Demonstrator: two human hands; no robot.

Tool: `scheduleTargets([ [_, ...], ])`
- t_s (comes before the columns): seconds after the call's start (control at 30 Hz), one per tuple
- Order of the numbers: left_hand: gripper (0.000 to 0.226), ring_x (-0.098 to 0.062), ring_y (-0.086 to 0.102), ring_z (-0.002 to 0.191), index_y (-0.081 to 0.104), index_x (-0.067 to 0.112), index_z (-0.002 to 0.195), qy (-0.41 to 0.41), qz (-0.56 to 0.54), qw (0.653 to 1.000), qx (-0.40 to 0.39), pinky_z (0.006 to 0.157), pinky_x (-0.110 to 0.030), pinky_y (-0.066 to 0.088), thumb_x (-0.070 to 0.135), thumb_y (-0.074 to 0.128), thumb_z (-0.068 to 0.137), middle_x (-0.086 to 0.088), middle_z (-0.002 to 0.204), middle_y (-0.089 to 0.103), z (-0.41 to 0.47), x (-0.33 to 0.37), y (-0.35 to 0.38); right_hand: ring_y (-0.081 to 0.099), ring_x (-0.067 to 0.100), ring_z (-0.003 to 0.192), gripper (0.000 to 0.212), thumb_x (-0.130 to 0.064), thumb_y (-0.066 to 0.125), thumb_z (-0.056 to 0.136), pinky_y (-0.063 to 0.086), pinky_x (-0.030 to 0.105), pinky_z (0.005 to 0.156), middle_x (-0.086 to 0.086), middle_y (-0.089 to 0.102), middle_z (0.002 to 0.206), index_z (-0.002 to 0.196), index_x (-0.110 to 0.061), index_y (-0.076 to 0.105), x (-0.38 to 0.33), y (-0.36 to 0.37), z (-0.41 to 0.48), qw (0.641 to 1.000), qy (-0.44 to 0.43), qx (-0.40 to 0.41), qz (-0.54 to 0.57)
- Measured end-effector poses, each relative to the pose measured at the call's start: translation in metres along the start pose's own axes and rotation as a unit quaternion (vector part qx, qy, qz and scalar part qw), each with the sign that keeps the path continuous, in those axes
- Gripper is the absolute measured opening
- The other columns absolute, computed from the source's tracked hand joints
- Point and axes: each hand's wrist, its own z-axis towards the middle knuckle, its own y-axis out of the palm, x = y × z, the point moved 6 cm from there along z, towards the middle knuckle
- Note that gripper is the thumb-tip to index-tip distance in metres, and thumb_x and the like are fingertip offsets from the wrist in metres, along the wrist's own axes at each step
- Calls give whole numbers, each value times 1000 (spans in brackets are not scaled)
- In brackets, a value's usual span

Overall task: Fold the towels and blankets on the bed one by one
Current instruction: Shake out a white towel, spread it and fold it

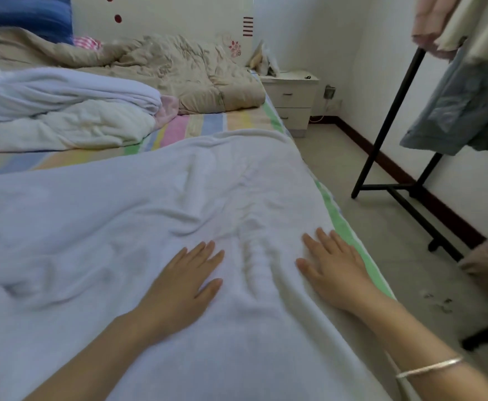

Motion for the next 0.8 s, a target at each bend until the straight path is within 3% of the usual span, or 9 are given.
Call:
scheduleTargets([
  [0.1, 97, 6, 18, 142, 41, 34, 144, -1, -100, 994, 48, 113, -9, 5, 89, 5, 72, 20, 153, 26, -40, 5, -17, 6, 19, 149, 64, -53, 35, 98, 9, 35, 120, -1, 6, 162, 153, -29, 16, 9, 3, -39, 998, 31, 31, 38],
  [0.17, 71, 7, 34, 132, 55, 33, 132, -2, -147, 985, 87, 105, 0, 14, 70, 27, 79, 20, 144, 42, -70, 7, -27, 13, 20, 147, 67, -51, 41, 97, 14, 34, 118, 3, 13, 161, 153, -23, 20, 13, 6, -66, 995, 52, 52, 69],
  [0.27, 45, 0, 52, 120, 62, 33, 120, 23, -173, 976, 132, 100, -8, 33, 51, 42, 84, 19, 131, 56, -108, 11, -38, 28, 22, 142, 67, -50, 48, 94, 27, 38, 114, 4, 32, 155, 150, -18, 29, 18, 9, -102, 987, 86, 95, 100],
  [0.4, 27, 1, 58, 111, 65, 33, 105, 35, -199, 965, 169, 94, -16, 42, 41, 52, 83, 21, 116, 60, -156, 16, -46, 43, 27, 124, 59, -53, 54, 90, 38, 40, 98, 3, 52, 134, 138, -19, 45, 24, 1, -145, 973, 157, 155, 70],
  [0.5, 15, 1, 58, 103, 64, 35, 94, 46, -167, 965, 195, 87, -18, 44, 43, 56, 84, 22, 106, 59, -188, 22, -50, 55, 27, 108, 52, -54, 56, 88, 47, 38, 83, 3, 59, 117, 126, -19, 52, 35, 3, -167, 961, 209, 141, 112],
  [0.6, 21, 0, 57, 95, 65, 31, 84, 66, -112, 969, 209, 83, -20, 44, 52, 60, 83, 20, 97, 58, -211, 19, -57, 59, 25, 82, 32, -51, 58, 88, 41, 33, 66, 1, 57, 85, 90, -20, 53, 46, 13, -178, 948, 245, 90, 183],
  [0.67, 27, -3, 56, 93, 64, 28, 85, 75, -62, 974, 204, 81, -24, 44, 55, 63, 80, 17, 96, 57, -220, 10, -61, 53, 25, 68, 34, -43, 57, 90, 37, 33, 61, 2, 54, 68, 71, -16, 51, 54, 17, -180, 933, 258, 86, 235],
  [0.8, 25, -7, 56, 87, 61, 30, 90, 64, -2, 984, 168, 73, -30, 47, 51, 60, 76, 18, 93, 54, -229, -10, -64, 49, 27, 71, 29, -35, 53, 96, 36, 35, 64, 6, 53, 73, 77, -13, 52, 75, 16, -181, 892, 291, 140, 317],
])
